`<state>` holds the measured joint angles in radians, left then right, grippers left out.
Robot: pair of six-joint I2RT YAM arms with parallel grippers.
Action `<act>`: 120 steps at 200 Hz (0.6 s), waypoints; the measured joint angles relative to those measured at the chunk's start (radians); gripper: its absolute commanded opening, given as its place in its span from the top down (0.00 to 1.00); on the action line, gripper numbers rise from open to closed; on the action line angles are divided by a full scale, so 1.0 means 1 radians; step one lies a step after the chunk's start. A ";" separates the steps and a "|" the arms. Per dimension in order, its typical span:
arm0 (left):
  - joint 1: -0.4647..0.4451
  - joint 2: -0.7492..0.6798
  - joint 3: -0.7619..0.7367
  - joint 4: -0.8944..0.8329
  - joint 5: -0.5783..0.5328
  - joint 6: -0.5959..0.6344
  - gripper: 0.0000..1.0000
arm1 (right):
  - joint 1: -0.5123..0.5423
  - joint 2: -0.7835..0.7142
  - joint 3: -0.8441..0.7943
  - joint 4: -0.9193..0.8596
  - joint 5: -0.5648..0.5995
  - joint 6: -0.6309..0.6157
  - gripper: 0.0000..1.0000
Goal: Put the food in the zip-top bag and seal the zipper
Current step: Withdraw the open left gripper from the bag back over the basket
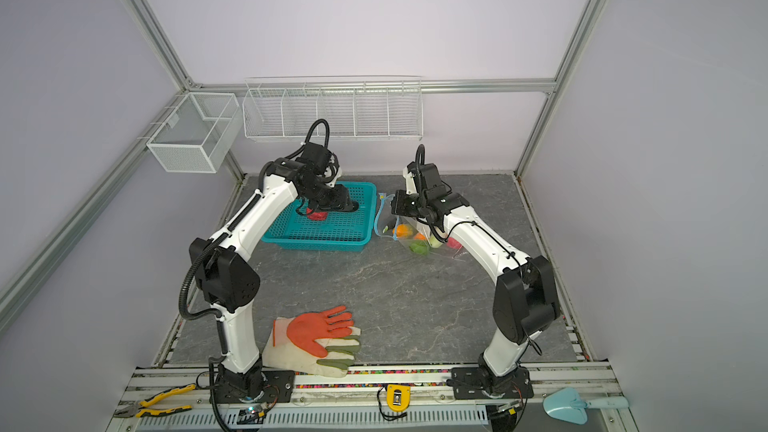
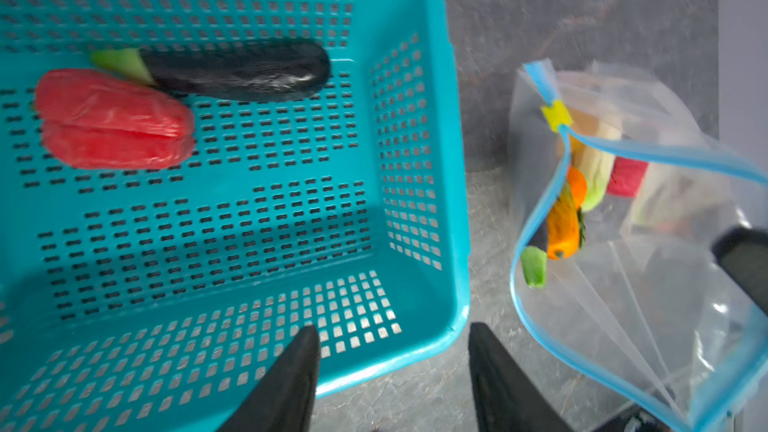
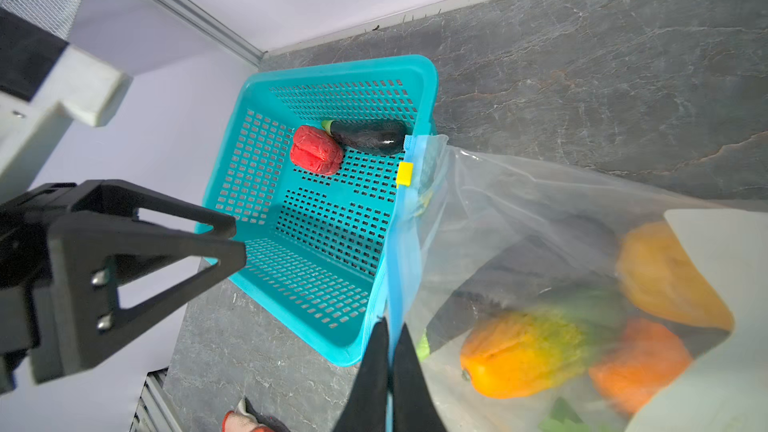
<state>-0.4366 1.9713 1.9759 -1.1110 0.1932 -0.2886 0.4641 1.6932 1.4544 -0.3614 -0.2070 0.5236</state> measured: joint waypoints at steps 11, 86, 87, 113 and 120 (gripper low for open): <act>0.020 -0.013 -0.052 0.027 -0.028 -0.026 0.30 | 0.000 0.000 0.000 0.000 0.000 0.000 0.93; 0.144 -0.016 -0.196 0.136 -0.134 -0.123 0.17 | 0.000 0.000 -0.005 0.001 0.000 0.000 0.93; 0.144 -0.016 -0.196 0.138 -0.135 -0.123 0.17 | 0.000 0.000 -0.006 0.001 0.000 0.000 0.93; 0.144 -0.016 -0.196 0.150 -0.154 -0.130 0.16 | 0.000 0.000 -0.011 0.000 0.001 0.000 0.93; 0.145 -0.016 -0.200 0.160 -0.156 -0.130 0.16 | 0.000 0.000 -0.013 0.000 0.001 0.000 0.93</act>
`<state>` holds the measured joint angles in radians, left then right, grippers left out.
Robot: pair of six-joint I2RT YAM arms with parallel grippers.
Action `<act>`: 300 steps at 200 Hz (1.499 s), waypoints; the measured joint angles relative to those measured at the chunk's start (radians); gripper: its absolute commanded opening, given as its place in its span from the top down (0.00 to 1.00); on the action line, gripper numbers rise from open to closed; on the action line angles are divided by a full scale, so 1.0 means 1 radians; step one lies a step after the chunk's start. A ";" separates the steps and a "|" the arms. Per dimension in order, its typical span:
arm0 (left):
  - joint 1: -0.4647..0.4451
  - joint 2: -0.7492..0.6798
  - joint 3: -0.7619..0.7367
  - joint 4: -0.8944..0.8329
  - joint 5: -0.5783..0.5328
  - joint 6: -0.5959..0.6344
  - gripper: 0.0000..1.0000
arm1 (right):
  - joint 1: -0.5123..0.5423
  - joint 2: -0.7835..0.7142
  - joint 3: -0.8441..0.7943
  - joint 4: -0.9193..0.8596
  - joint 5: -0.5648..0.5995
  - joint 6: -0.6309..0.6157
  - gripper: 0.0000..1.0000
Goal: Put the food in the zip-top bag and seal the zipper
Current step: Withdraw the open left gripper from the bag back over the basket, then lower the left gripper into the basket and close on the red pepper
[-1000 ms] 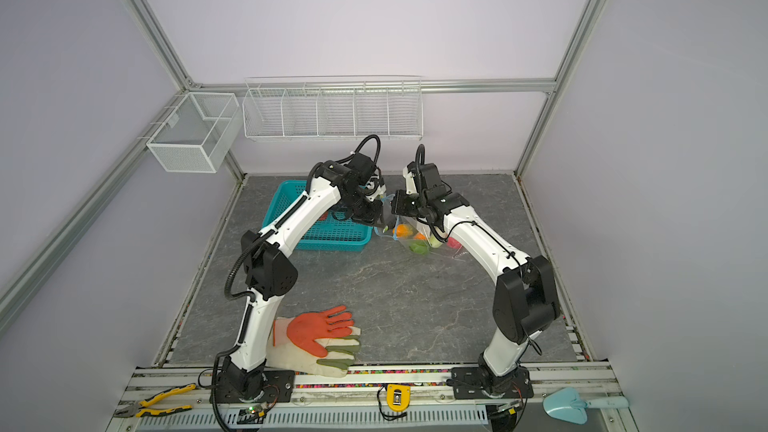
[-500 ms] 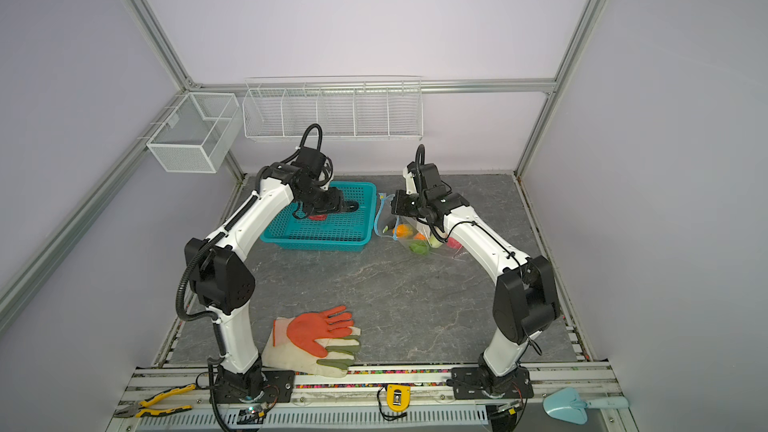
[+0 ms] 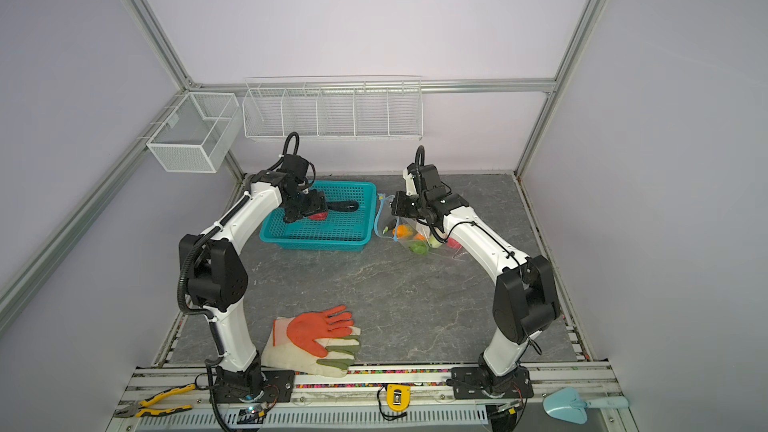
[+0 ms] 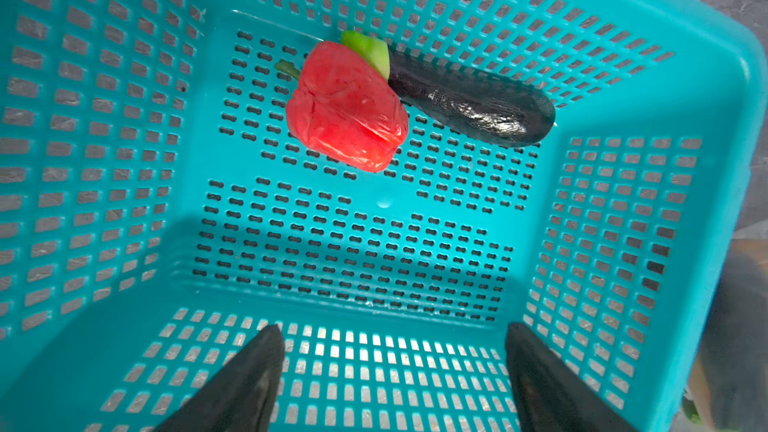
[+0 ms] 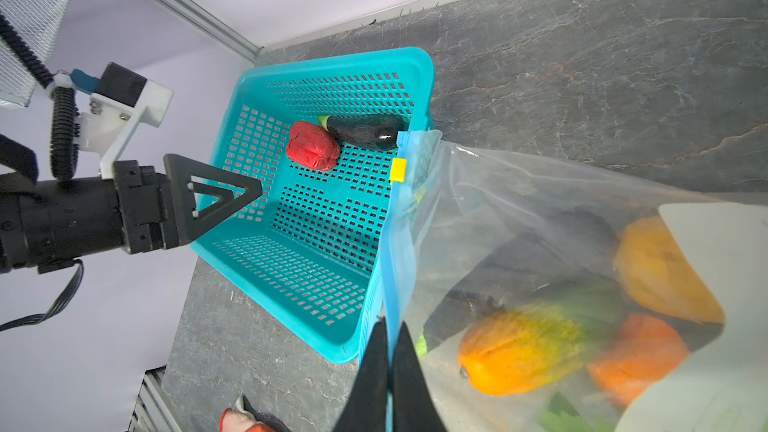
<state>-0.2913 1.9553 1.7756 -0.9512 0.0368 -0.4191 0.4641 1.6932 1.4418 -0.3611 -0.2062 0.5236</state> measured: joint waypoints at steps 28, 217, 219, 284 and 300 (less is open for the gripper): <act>0.022 0.000 -0.036 0.024 -0.003 -0.011 0.15 | 0.000 -0.001 -0.009 0.000 0.000 0.000 0.93; 0.102 0.267 0.165 0.080 -0.084 -0.032 0.01 | 0.002 -0.027 -0.036 0.003 0.003 0.000 0.93; 0.102 0.268 0.165 0.083 -0.083 -0.032 0.01 | 0.002 -0.027 -0.036 0.003 0.003 0.000 0.93; 0.099 0.337 0.197 0.118 -0.026 -0.034 0.00 | 0.002 -0.015 -0.035 0.002 0.003 0.000 0.93; 0.095 0.348 0.209 0.124 -0.018 -0.034 0.01 | 0.002 -0.010 -0.033 0.002 0.003 0.000 0.93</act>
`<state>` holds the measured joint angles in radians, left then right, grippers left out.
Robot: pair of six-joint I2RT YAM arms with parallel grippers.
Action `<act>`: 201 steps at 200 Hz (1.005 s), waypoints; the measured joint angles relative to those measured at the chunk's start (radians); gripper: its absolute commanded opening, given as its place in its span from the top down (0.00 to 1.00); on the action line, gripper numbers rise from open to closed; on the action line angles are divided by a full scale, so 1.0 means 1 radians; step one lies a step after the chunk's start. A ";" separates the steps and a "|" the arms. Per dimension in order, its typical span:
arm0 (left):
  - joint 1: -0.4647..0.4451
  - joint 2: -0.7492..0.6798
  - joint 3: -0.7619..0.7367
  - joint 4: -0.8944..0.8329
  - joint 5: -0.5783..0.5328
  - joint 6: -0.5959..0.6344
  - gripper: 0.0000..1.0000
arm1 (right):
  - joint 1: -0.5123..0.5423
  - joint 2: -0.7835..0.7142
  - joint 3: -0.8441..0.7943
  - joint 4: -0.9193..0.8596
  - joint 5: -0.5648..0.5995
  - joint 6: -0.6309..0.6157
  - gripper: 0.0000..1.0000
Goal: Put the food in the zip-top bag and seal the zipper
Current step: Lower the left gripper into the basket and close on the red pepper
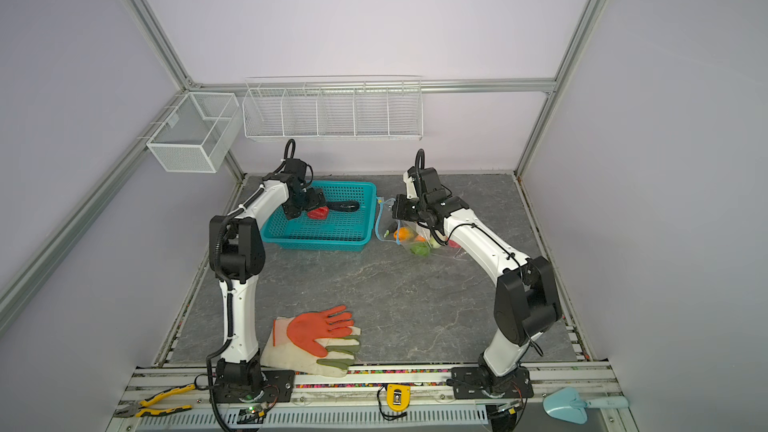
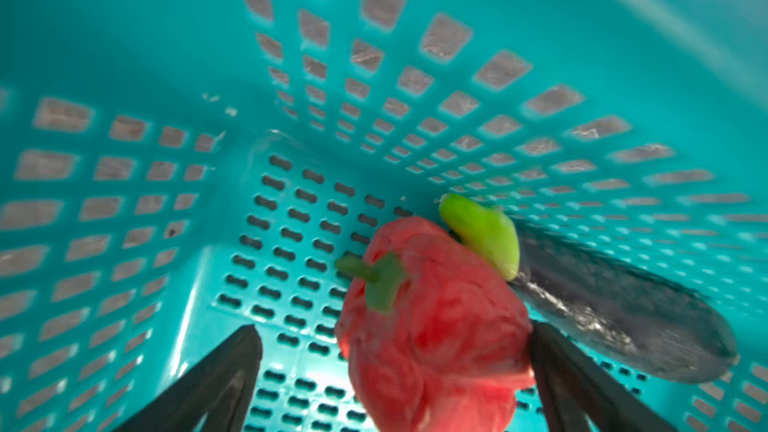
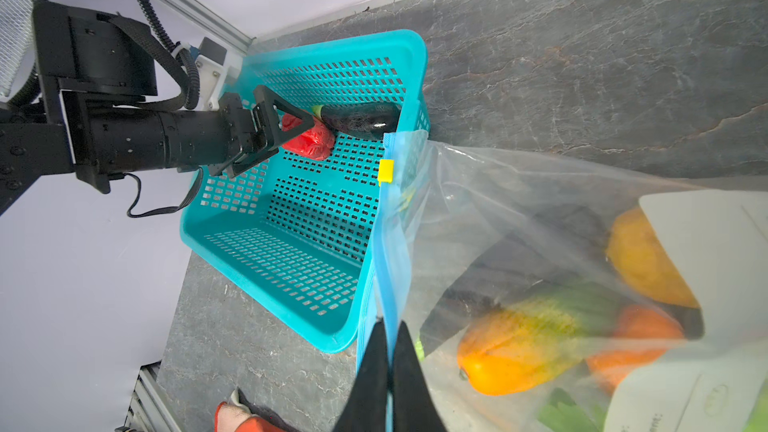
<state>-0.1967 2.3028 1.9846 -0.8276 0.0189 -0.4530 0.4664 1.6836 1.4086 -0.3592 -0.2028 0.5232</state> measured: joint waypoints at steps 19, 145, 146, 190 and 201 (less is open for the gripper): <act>-0.001 0.011 0.015 0.000 0.010 0.000 0.02 | 0.000 0.003 0.002 -0.002 0.000 0.000 0.93; -0.001 0.076 0.045 -0.016 0.031 -0.013 0.31 | 0.000 0.003 0.013 -0.018 0.000 -0.003 0.93; -0.001 0.076 0.045 -0.016 0.031 -0.013 0.31 | 0.000 0.003 0.013 -0.018 0.000 -0.003 0.93; -0.001 0.076 0.047 -0.024 0.020 -0.017 0.43 | 0.000 0.003 0.013 -0.018 0.000 -0.004 0.93; -0.001 0.076 0.048 -0.026 0.013 -0.016 0.43 | 0.000 0.003 0.013 -0.018 0.000 -0.003 0.93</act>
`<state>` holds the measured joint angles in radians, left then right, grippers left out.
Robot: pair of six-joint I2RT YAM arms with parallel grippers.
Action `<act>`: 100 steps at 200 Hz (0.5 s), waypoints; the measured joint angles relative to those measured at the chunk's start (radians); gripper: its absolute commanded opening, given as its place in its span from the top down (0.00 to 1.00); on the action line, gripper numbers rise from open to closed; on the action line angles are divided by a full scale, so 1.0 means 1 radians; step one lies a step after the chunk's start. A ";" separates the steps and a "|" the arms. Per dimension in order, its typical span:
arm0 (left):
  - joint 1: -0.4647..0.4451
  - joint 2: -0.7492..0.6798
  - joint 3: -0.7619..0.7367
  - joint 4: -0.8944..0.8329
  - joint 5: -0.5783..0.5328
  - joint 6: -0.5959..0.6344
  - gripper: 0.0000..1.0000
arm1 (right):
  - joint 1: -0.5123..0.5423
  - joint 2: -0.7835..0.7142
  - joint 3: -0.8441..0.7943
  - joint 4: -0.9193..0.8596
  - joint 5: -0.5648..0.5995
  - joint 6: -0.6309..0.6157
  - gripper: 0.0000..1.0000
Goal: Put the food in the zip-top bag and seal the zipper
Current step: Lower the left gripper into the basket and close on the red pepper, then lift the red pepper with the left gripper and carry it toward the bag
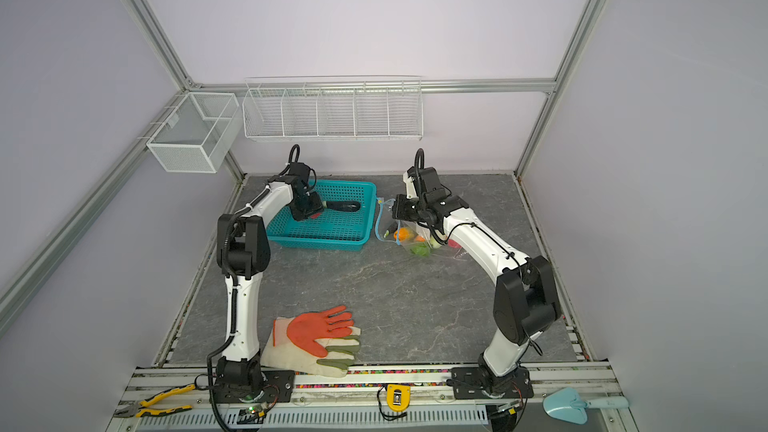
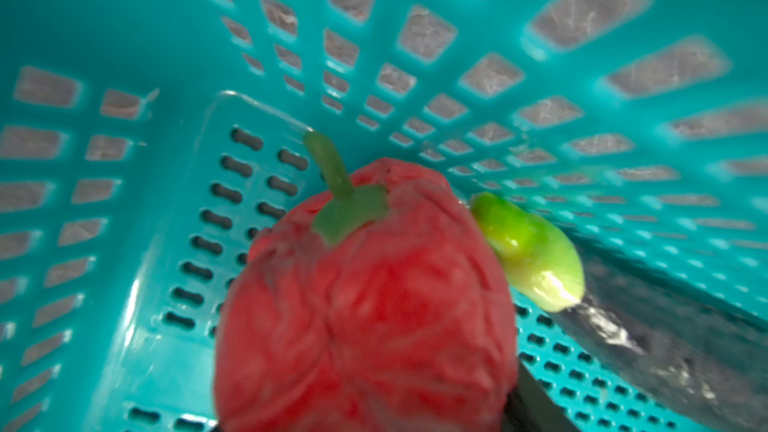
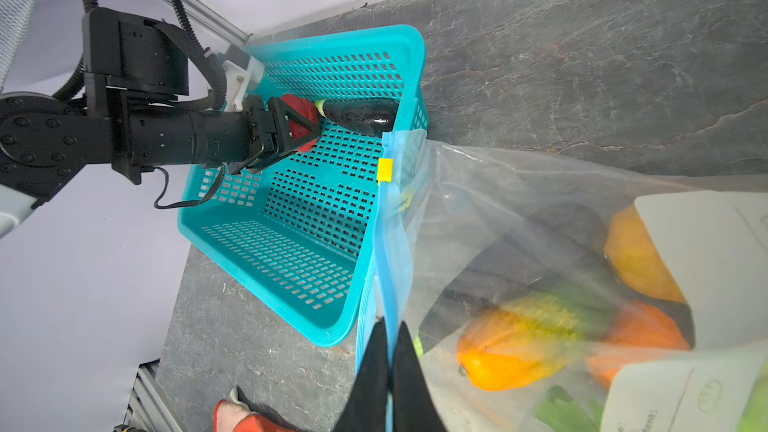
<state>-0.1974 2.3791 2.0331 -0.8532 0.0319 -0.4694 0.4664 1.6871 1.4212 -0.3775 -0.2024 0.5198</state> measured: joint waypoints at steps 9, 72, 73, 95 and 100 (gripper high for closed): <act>0.000 0.000 0.003 -0.004 -0.006 0.000 0.43 | 0.000 0.000 0.000 0.000 0.000 0.000 0.93; 0.002 0.023 0.116 -0.057 -0.038 0.002 0.29 | 0.000 0.000 0.000 0.000 0.000 0.000 0.93; 0.002 0.025 0.119 -0.059 -0.039 0.002 0.29 | 0.000 0.000 0.000 0.000 0.000 0.000 0.93; 0.005 0.051 0.148 -0.068 -0.043 0.002 0.34 | 0.000 0.000 0.000 -0.001 0.000 0.000 0.93; 0.006 0.055 0.150 -0.068 -0.043 0.006 0.35 | 0.000 0.000 0.000 -0.001 0.000 0.000 0.93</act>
<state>-0.1917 2.4340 2.1826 -0.9207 -0.0116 -0.4629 0.4664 1.6871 1.4212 -0.3786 -0.2028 0.5194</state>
